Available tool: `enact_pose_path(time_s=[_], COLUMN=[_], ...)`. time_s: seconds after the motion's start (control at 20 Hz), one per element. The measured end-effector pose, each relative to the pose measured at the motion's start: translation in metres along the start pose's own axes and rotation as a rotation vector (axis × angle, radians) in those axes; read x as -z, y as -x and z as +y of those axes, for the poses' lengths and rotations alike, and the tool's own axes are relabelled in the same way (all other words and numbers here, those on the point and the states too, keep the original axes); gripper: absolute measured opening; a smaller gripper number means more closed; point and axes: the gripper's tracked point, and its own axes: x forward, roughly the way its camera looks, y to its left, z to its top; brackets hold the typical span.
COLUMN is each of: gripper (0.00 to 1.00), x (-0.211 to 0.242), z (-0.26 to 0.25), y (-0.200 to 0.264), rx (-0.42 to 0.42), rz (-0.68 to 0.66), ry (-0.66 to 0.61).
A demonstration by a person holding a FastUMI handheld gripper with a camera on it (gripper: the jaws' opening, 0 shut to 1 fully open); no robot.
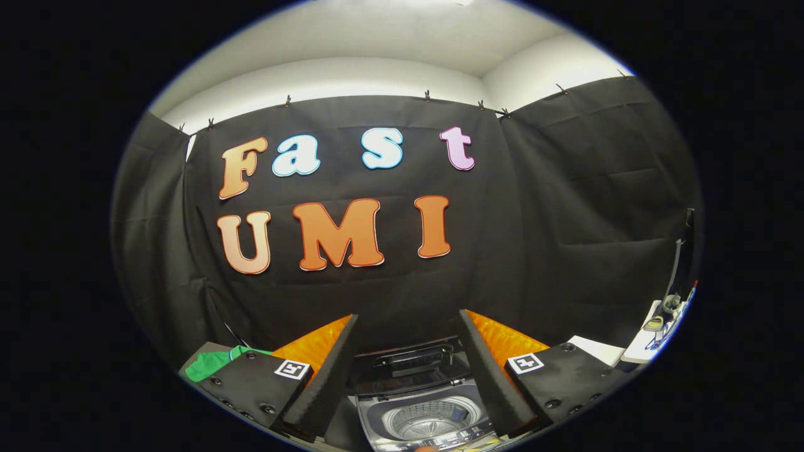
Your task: Put the clothes into the washing machine and then close the washing machine lid.
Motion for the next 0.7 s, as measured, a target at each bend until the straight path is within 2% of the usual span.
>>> enact_pose_path(time_s=[0.4, 0.7], gripper=[0.99, 0.99], x=[0.002, 0.013], z=[0.009, 0.034], y=[0.002, -0.001], rx=[-0.003, -0.024], rz=[0.009, 0.028], ry=[0.002, 0.008])
